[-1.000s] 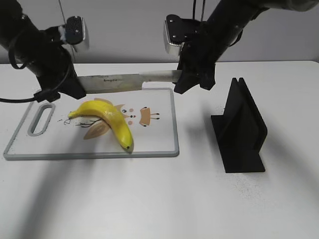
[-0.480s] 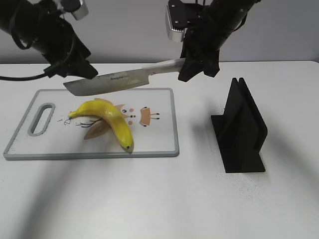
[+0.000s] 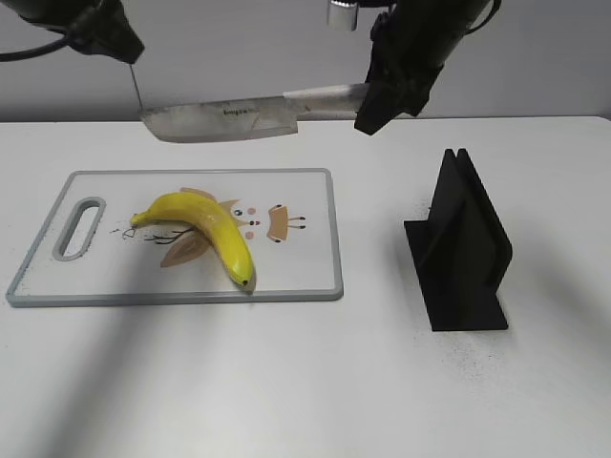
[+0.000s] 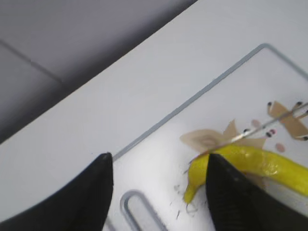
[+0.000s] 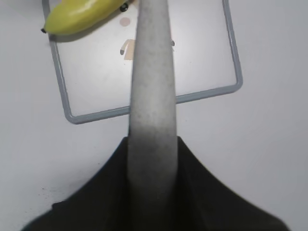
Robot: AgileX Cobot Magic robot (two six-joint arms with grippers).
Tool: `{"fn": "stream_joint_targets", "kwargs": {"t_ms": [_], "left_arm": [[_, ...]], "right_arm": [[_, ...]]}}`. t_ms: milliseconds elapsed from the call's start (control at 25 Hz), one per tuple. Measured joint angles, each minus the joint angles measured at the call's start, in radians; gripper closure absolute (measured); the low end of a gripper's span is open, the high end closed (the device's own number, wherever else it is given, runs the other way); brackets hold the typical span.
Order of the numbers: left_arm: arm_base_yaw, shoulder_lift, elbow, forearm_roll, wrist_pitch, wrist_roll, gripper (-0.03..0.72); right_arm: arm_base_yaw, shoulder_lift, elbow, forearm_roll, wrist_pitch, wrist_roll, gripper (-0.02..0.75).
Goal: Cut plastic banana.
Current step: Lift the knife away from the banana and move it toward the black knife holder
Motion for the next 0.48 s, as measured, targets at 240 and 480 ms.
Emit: {"fn": "stream_joint_targets", "kwargs": {"t_ms": [240,480], "left_arm": [[0.018,-0.001,-0.118,0.166,0.247,-0.32,0.101],[0.079,-0.002,-0.154,0.174,0.424,-0.477,0.104]], "right_arm": [[0.0,-0.074,-0.002,-0.021,0.032,0.22,0.573],[0.0,-0.137,-0.002,-0.108,0.038,0.511,0.573]]}}
